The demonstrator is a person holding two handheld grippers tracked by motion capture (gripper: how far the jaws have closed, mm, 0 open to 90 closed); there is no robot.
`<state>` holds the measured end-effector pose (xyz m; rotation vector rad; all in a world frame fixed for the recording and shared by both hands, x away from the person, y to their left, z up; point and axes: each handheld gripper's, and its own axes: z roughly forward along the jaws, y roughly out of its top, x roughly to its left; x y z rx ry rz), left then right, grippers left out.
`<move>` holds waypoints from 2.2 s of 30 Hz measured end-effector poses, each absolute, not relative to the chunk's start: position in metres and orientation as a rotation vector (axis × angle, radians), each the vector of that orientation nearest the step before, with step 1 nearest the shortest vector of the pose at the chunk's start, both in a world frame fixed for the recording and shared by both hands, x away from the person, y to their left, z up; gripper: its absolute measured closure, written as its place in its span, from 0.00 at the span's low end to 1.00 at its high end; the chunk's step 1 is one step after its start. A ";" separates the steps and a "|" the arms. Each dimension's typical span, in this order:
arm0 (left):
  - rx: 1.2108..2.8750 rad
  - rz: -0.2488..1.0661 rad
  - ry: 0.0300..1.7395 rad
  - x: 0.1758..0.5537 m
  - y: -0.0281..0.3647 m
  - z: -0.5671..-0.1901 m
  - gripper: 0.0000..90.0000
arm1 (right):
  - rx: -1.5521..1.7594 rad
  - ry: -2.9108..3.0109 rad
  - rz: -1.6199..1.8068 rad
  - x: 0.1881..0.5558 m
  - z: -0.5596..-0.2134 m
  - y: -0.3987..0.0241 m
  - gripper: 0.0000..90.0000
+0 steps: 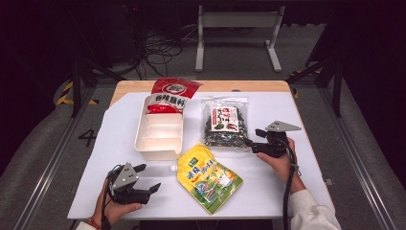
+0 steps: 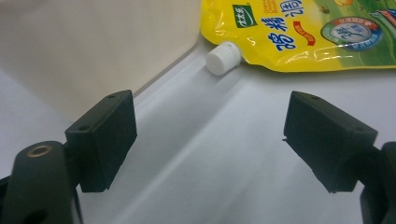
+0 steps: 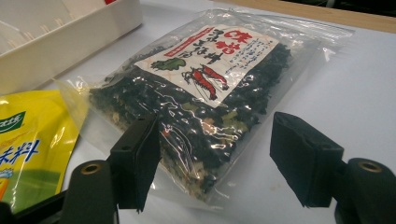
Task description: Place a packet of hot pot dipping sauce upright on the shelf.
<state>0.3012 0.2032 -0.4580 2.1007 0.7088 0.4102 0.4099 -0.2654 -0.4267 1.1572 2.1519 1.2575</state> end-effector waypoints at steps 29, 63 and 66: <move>2.166 0.384 0.675 0.304 0.195 -0.458 0.20 | 1.397 2.317 1.265 0.472 -0.455 -0.256 0.25; 2.012 0.261 0.559 0.355 0.121 -0.390 0.17 | 1.091 2.206 1.517 0.409 -0.431 -0.286 0.95; 2.005 0.228 0.593 0.372 0.102 -0.388 0.16 | 1.048 2.198 1.515 0.402 -0.428 -0.289 0.96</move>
